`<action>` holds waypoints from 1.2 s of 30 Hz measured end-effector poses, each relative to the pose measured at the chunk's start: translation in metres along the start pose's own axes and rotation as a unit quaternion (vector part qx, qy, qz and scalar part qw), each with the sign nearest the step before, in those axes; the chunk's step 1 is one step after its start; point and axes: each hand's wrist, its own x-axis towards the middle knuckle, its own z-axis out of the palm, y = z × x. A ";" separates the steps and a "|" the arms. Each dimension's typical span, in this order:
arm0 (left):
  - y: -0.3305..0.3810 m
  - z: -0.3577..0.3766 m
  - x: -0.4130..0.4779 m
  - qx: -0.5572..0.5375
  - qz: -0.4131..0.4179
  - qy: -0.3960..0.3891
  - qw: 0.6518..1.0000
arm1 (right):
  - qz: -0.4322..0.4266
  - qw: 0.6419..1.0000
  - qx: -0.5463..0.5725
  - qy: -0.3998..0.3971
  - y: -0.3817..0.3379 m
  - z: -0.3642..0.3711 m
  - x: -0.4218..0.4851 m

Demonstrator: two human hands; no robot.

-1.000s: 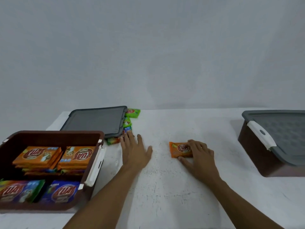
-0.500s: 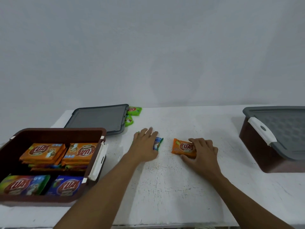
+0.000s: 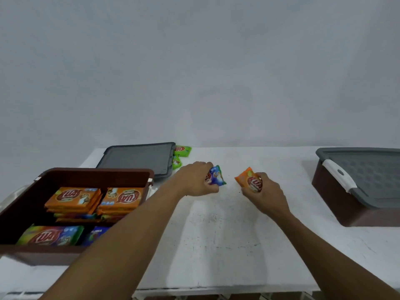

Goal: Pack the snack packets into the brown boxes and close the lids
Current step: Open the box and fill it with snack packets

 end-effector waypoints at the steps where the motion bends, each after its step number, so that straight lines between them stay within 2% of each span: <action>1: -0.001 -0.014 -0.005 -0.009 0.010 0.009 1.000 | -0.003 1.000 0.025 0.001 -0.011 -0.001 0.001; 6: -0.034 -0.075 -0.043 -0.005 0.039 0.017 0.999 | -0.046 0.996 0.062 -0.046 -0.082 0.003 -0.011; 12: -0.129 -0.111 -0.123 -0.031 0.048 0.011 0.998 | -0.173 0.982 0.004 -0.070 -0.188 0.029 -0.043; 16: -0.200 -0.113 -0.172 -0.006 0.034 -0.059 0.998 | -0.231 0.964 -0.032 -0.125 -0.252 0.054 -0.064; 20: -0.238 -0.105 -0.210 -0.025 0.022 -0.123 0.992 | -0.288 0.934 -0.097 -0.191 -0.296 0.089 -0.087; 24: -0.253 -0.086 -0.226 0.012 0.040 -0.130 0.991 | -0.289 0.912 -0.171 -0.236 -0.300 0.116 -0.097; 26: -0.254 -0.083 -0.228 0.031 0.048 -0.113 0.992 | -0.301 0.877 -0.273 -0.257 -0.293 0.126 -0.103; 28: -0.253 -0.082 -0.228 0.047 0.054 -0.119 0.990 | -0.320 0.847 -0.353 -0.237 -0.287 0.132 -0.108; 31: -0.252 -0.078 -0.227 0.066 0.041 -0.167 0.983 | -0.324 0.850 -0.359 -0.207 -0.287 0.134 -0.110; 36: -0.251 -0.078 -0.229 0.050 0.042 -0.168 0.984 | -0.319 0.855 -0.353 -0.209 -0.285 0.134 -0.114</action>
